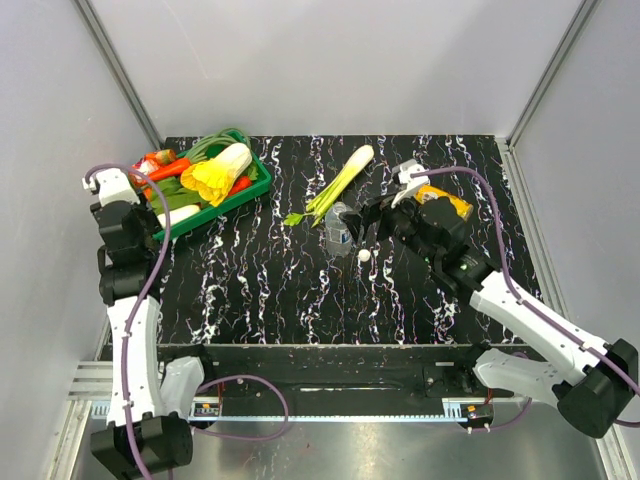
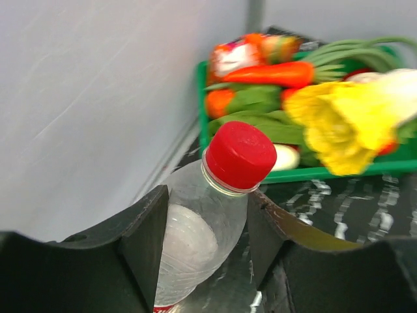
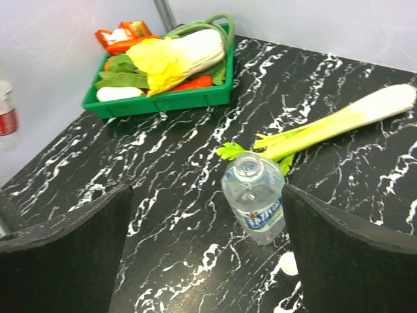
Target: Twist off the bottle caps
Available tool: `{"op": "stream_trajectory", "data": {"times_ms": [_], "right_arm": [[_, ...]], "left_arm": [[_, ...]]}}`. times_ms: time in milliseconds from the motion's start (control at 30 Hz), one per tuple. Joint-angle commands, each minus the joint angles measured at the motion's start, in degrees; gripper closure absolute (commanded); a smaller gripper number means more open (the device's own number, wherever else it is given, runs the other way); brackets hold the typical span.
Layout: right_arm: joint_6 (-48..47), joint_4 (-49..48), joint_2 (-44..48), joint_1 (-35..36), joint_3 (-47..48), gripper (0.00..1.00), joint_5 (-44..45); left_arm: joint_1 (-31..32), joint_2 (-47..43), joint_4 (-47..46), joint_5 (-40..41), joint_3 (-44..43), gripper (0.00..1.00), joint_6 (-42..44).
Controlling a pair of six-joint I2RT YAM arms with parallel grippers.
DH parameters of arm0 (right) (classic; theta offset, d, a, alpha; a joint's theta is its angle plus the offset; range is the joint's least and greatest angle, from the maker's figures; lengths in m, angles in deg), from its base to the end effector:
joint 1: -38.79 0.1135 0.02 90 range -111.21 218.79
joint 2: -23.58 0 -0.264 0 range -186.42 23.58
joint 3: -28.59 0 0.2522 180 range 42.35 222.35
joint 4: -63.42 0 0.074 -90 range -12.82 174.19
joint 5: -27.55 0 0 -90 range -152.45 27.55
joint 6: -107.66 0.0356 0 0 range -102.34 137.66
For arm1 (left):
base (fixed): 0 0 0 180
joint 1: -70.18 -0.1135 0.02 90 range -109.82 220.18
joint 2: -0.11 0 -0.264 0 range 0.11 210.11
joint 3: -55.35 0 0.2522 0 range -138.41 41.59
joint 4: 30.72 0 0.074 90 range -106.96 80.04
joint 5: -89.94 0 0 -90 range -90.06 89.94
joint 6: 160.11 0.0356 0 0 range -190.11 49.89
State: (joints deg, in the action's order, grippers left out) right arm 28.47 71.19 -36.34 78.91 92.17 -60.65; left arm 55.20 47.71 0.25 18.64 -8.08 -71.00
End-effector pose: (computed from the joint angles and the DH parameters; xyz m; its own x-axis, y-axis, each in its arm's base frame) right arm 0.1909 0.1594 0.3502 -0.1701 0.1018 -0.9802 -0.5988 0.7792 0.1849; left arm 0.1792 0.0598 0.3491 -0.2438 -0.0805 -0.9665 -0.5477 0.8339 0.0687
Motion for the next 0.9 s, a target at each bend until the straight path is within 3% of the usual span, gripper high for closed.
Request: {"op": "stream_trajectory", "data": {"times_ms": [0,300,500,667,867], "right_arm": [[0.62,5.20,-0.81,0.40,8.00,0.00,-6.62],[1.58,3.64,-4.76,0.40,12.76,0.00,-21.39],[2.29,-1.81,-6.26,0.49,12.58,0.00,-27.37],[3.25,-5.86,-6.70,0.40,12.67,0.00,-29.67],[3.78,-7.89,-7.05,0.40,12.84,0.00,-30.63]], "left_arm": [[1.79,-1.36,1.33,-18.41,-6.65,0.68,-2.53],[14.61,3.55,-2.17,-39.07,-18.08,0.73,-13.25],[29.02,7.33,-10.16,-44.17,-23.28,0.73,-21.51],[41.06,11.11,-14.22,-41.82,-25.73,0.73,-24.16],[49.07,16.21,-18.25,-40.58,-26.97,0.73,-24.95]]}}
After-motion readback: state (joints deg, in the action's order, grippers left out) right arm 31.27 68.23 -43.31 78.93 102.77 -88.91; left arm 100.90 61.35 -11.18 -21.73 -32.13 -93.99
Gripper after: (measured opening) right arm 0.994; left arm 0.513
